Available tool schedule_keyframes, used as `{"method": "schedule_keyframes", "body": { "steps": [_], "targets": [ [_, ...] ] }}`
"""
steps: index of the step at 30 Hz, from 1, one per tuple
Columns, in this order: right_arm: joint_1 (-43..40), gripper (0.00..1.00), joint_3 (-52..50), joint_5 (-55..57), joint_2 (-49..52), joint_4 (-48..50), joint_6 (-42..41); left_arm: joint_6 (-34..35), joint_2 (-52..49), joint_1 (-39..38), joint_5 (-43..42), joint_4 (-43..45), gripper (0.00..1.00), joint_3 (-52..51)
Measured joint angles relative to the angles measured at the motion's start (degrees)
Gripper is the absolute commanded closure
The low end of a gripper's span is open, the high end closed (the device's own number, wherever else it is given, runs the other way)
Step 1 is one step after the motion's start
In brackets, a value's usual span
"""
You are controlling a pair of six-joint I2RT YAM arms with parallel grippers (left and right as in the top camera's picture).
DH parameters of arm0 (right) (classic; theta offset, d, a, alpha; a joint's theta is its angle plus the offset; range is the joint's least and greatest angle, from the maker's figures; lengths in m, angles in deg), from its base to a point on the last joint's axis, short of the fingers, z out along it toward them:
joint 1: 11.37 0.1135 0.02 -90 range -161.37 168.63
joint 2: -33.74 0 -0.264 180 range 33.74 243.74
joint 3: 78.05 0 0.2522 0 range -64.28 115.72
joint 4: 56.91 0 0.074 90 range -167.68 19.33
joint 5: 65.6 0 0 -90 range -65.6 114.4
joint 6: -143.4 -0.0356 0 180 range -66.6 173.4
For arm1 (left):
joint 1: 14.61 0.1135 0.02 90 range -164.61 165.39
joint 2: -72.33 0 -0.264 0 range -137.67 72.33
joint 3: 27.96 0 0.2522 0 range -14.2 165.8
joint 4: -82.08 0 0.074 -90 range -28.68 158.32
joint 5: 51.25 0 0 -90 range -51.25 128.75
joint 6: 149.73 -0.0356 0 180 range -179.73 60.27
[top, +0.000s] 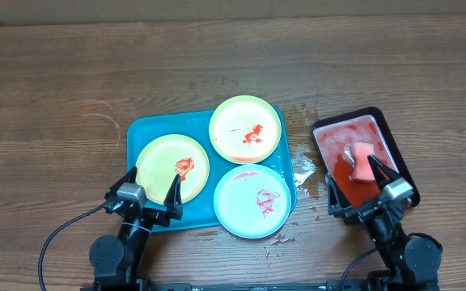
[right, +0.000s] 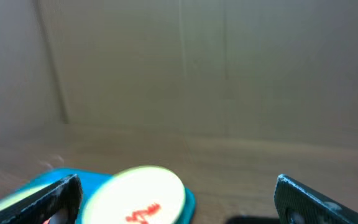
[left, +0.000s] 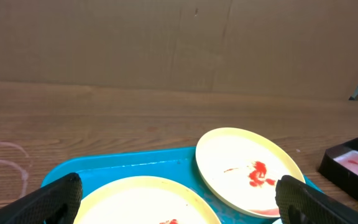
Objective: Clean dirty plates on tray and stack at the side
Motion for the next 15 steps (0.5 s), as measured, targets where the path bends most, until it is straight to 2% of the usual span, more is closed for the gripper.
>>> {"method": "schedule_keyframes", "body": {
  "steps": [8,15],
  "targets": [
    [0.0,0.0,3.9,-1.7,3.1,-4.8,-2.7,0.0,0.0,0.0,0.0,0.0,0.0,0.0],
    [0.0,0.0,15.1,-2.1,17.7,-11.8,-5.4,0.0,0.0,0.0,0.0,0.0,0.0,0.0]
  ]
}}
